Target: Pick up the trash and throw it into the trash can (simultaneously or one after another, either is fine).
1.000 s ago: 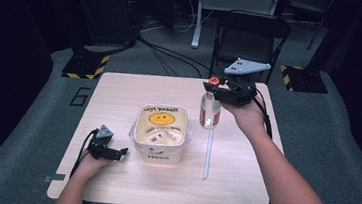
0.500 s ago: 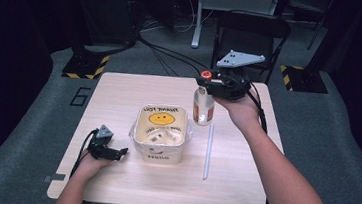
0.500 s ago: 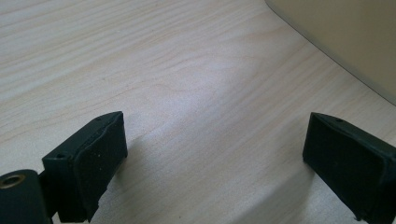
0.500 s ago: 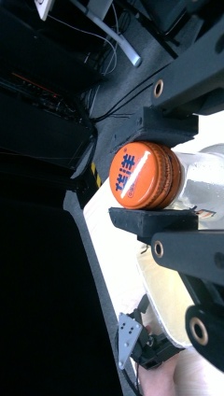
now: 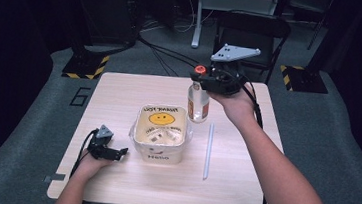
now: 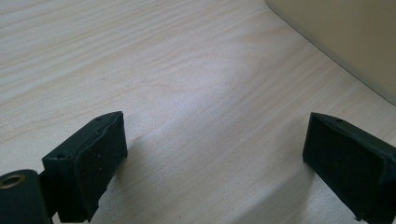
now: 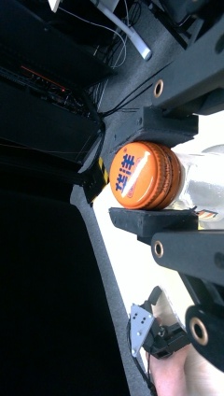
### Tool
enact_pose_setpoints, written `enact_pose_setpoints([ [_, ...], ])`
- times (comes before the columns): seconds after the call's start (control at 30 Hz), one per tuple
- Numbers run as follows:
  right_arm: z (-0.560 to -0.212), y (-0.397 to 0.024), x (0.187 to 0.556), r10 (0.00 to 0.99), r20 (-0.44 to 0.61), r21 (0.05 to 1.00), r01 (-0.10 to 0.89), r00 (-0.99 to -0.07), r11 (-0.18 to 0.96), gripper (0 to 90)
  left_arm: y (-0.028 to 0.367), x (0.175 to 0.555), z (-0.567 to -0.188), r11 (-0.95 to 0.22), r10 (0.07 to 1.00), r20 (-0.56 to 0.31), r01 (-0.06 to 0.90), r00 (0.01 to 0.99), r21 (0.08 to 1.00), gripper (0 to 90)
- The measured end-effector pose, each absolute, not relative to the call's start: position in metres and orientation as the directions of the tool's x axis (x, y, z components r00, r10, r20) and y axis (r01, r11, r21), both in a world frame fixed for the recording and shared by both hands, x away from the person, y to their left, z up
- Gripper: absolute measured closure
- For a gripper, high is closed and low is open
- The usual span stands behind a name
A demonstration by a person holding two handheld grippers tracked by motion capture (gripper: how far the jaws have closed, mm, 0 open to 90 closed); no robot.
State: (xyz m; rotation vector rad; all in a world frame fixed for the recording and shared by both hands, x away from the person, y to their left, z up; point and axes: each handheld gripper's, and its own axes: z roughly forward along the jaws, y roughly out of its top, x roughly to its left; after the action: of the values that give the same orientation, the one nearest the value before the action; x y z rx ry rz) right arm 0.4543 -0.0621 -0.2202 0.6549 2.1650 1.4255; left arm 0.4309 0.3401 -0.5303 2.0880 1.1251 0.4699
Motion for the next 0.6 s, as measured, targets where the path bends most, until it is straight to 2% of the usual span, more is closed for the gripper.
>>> enact_pose_setpoints([
  [0.6,-0.21,-0.04,0.456,0.583,-0.126,0.934,0.101,-0.802,0.342,62.2,0.34,0.431,-0.53,-0.37,0.832,-0.015,0.574,0.555,0.73,6.1],
])
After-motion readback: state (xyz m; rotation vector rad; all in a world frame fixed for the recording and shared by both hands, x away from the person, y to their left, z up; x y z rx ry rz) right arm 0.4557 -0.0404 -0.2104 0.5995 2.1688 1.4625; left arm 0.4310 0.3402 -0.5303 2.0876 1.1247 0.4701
